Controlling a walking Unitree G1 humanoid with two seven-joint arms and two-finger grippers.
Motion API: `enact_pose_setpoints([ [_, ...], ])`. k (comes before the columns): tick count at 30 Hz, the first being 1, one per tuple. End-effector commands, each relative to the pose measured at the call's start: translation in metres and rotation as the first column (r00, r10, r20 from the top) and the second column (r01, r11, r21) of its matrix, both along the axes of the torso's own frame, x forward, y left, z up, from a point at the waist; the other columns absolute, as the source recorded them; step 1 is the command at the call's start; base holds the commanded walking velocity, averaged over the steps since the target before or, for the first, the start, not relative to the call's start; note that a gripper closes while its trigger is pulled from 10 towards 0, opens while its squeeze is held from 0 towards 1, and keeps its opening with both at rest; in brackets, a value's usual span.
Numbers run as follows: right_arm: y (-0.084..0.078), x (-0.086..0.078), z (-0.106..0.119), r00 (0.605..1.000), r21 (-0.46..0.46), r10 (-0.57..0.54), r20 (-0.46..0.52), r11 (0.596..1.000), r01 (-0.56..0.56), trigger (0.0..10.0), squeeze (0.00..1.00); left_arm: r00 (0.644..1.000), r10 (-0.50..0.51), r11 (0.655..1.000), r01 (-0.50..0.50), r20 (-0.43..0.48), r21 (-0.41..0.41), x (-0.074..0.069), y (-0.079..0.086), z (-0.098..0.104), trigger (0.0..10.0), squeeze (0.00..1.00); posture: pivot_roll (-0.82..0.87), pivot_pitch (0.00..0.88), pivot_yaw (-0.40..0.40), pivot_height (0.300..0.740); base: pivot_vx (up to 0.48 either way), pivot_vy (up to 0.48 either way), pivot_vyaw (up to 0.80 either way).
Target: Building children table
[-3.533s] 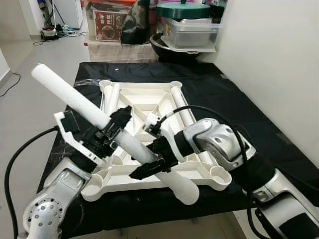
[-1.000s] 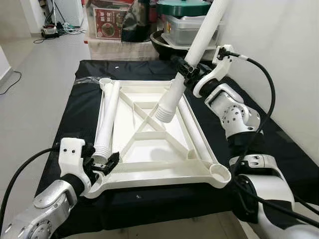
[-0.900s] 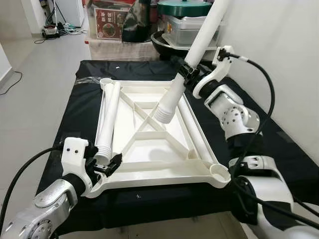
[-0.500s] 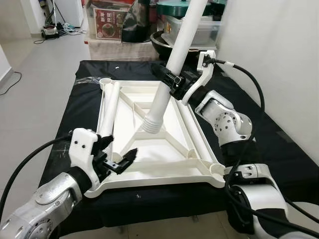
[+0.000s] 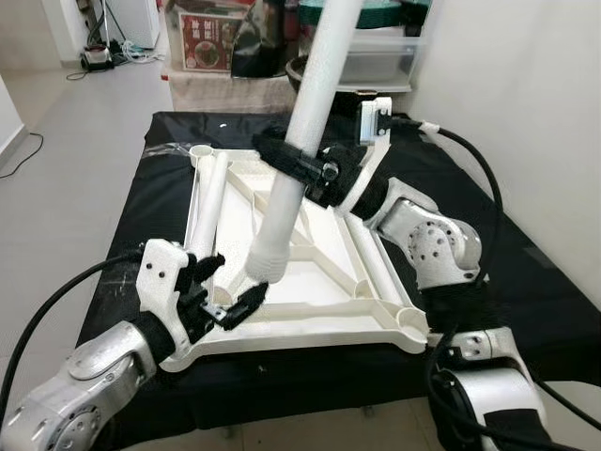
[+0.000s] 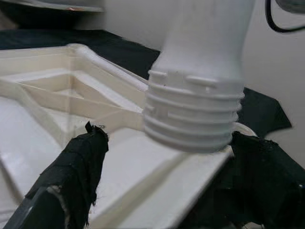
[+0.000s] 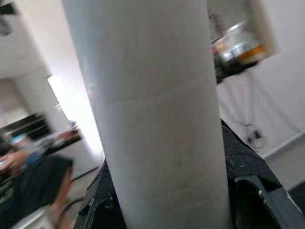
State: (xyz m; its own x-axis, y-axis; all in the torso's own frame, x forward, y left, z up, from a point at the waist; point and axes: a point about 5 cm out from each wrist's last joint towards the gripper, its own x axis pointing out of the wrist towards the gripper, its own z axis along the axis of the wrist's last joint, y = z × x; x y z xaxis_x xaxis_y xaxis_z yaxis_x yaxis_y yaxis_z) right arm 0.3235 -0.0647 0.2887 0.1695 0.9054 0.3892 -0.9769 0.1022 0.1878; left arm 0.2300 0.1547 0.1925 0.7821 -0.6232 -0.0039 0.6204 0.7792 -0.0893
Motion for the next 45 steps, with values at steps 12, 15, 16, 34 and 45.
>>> enact_pose_setpoints([
  [12, 0.020, -0.020, -0.011, 0.995, -0.042, 0.099, -0.011, 0.994, -0.099, 10.0, 0.00, 0.989, -0.145, 0.989, 0.145, -0.001, 0.012, 0.003, -0.015, 0.002, 10.0, 0.00, 0.11, 0.000, -0.084, 0.740, 0.000, 0.000, 0.00],
  [15, 0.021, -0.026, -0.013, 0.992, -0.051, 0.126, -0.016, 0.991, -0.127, 10.0, 0.00, 0.986, -0.168, 0.986, 0.168, -0.001, 0.004, 0.003, -0.017, 0.002, 10.0, 0.00, 0.10, 0.000, -0.083, 0.740, 0.000, 0.000, 0.00],
  [16, 0.021, -0.026, -0.013, 0.992, -0.051, 0.126, -0.016, 0.991, -0.127, 10.0, 0.00, 0.986, -0.168, 0.986, 0.168, -0.001, 0.004, 0.003, -0.017, 0.002, 10.0, 0.00, 0.10, 0.000, -0.083, 0.740, 0.000, 0.000, 0.00],
  [34, 0.020, -0.023, -0.009, 0.996, -0.047, 0.085, -0.017, 0.995, -0.086, 10.0, 0.00, 0.965, -0.236, 0.972, 0.236, -0.110, -0.016, -0.007, -0.020, -0.018, 10.0, 0.00, 0.10, 0.000, -0.086, 0.740, 0.000, 0.000, 0.00],
  [45, 0.022, -0.019, -0.009, 0.998, -0.054, 0.057, -0.026, 0.997, -0.058, 10.0, 0.00, 0.961, -0.257, 0.966, 0.259, -0.106, 0.007, -0.010, -0.020, -0.021, 10.0, 0.00, 0.10, 0.000, -0.087, 0.740, 0.000, 0.000, 0.00],
])
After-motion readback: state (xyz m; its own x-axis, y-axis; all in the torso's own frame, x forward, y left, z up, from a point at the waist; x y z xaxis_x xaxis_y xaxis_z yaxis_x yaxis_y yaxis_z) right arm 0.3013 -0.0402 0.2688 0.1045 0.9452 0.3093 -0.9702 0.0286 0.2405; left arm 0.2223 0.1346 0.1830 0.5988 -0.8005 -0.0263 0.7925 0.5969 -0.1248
